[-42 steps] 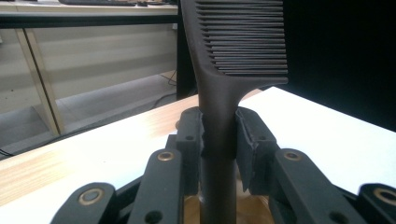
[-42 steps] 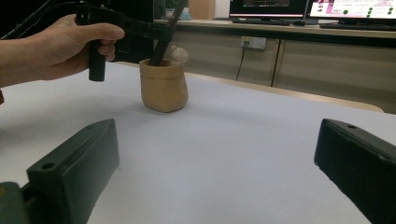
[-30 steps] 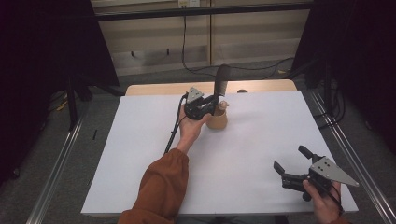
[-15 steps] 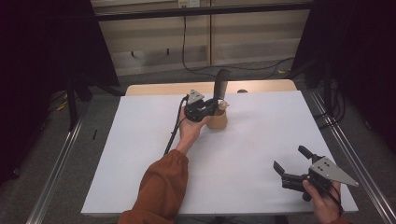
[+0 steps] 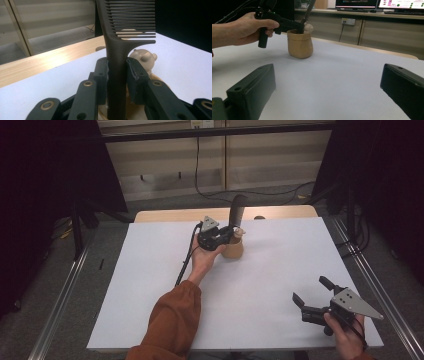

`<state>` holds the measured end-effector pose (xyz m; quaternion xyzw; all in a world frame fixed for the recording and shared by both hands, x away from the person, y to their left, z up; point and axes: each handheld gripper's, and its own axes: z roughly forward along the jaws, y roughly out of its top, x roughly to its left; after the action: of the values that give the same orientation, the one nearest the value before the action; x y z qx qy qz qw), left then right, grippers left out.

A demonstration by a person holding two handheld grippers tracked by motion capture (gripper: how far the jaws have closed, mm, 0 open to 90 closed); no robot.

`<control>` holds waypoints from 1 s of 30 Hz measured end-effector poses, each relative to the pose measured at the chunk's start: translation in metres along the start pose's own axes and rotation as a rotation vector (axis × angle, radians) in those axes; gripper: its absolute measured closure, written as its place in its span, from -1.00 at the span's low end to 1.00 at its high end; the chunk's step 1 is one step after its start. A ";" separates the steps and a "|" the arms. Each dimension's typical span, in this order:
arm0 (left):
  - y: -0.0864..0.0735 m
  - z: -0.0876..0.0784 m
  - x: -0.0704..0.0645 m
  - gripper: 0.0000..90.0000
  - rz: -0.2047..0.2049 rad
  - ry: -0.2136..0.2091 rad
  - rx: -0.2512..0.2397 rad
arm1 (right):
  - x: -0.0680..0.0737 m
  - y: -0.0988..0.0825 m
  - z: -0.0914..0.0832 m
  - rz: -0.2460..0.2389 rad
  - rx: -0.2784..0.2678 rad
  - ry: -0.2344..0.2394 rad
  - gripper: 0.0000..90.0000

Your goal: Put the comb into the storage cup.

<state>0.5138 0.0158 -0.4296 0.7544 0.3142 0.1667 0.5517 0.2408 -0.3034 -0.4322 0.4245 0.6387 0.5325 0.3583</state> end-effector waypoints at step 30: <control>0.004 -0.030 0.010 -0.28 -0.081 0.047 -0.075 | 0.001 0.000 0.001 0.000 0.000 0.002 -1.00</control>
<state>0.5043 0.0437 -0.4170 0.7156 0.3509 0.1737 0.5784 0.2410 -0.3018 -0.4325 0.4240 0.6389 0.5330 0.3576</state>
